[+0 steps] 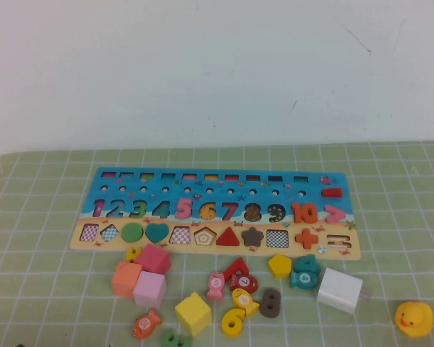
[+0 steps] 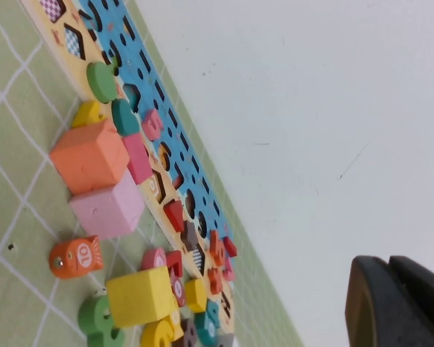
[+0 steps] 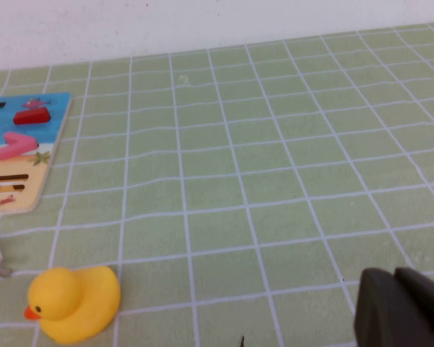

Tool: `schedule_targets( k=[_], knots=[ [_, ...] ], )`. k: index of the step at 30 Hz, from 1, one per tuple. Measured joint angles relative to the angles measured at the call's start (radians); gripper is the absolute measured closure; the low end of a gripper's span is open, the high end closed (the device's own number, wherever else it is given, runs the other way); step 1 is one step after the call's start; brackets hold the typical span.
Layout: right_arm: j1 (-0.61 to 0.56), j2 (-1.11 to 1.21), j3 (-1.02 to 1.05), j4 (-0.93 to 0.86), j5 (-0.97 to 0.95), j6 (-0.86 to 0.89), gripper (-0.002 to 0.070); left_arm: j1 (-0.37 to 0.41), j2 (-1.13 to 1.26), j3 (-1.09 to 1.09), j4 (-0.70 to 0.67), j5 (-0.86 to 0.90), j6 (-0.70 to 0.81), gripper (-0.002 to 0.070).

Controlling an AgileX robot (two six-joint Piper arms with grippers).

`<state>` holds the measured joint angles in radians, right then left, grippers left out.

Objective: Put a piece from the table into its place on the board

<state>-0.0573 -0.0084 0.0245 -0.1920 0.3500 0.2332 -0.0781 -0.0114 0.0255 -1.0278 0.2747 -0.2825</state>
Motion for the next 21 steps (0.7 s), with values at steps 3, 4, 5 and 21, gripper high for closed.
schedule_targets(
  k=[3,4,5,21],
  knots=[
    [0.0,0.0,0.0,0.0,0.0,0.0,0.0678,0.0,0.0,0.0,-0.022,0.002,0.077,0.0676],
    [0.0,0.0,0.0,0.0,0.0,0.0,0.0678,0.0,0.0,0.0,-0.028,0.006,0.119,0.0676],
    [0.0,0.0,0.0,0.0,0.0,0.0,0.0678,0.0,0.0,-0.002,-0.032,0.017,0.177,0.0676],
    [0.0,0.0,0.0,0.0,0.0,0.0,0.0678,0.0,0.335,-0.605,0.329,0.598,0.653,0.0676]
  ],
)
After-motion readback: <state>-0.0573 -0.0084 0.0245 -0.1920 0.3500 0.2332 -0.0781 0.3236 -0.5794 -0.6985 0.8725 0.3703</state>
